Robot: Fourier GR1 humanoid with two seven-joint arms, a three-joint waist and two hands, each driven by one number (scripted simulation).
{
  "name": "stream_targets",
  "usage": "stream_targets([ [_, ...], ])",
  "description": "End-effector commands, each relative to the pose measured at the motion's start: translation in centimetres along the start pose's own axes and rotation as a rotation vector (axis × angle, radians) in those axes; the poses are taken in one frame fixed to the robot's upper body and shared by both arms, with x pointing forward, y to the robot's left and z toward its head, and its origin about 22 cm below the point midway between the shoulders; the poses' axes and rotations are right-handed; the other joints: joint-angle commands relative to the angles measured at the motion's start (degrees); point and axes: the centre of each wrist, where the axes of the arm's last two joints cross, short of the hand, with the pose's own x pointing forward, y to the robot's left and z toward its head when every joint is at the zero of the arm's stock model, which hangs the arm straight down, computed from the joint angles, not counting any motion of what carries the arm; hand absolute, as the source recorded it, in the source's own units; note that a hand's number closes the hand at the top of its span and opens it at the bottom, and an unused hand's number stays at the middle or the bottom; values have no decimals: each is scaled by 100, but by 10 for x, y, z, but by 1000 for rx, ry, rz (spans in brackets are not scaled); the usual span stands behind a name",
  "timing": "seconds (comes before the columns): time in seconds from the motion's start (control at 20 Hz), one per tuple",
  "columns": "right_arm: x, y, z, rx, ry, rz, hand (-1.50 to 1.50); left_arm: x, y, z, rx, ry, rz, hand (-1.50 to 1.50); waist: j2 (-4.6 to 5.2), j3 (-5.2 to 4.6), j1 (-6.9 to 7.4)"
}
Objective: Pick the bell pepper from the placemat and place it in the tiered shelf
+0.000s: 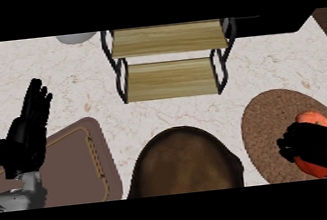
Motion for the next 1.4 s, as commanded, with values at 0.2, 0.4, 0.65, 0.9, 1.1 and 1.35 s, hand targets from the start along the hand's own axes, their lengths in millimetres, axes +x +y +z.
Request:
stream_targets([
  [0.2,58,25,-61,-75,525,-428,150,-7,14,5,61,17,-14,0,-49,35,-365],
  [0.4,82,-2,-98,-162,627,-546,150,-6,13,6,48,17,-13,0,-45,47,-275],
  [0.65,93,-44,-104,-283,706,-558,150,-1,12,4,37,3,-6,0,-81,75,-159],
  [0.9,104,-89,-97,-559,778,-694,150,-5,11,7,25,17,-3,0,-101,79,-138],
  [1.1,118,-138,-90,-780,886,-749,150,-5,4,6,21,28,3,0,-94,53,-80],
  [1.35,147,-189,-96,-866,1069,-730,150,0,2,8,-15,6,-2,0,-65,29,102],
])
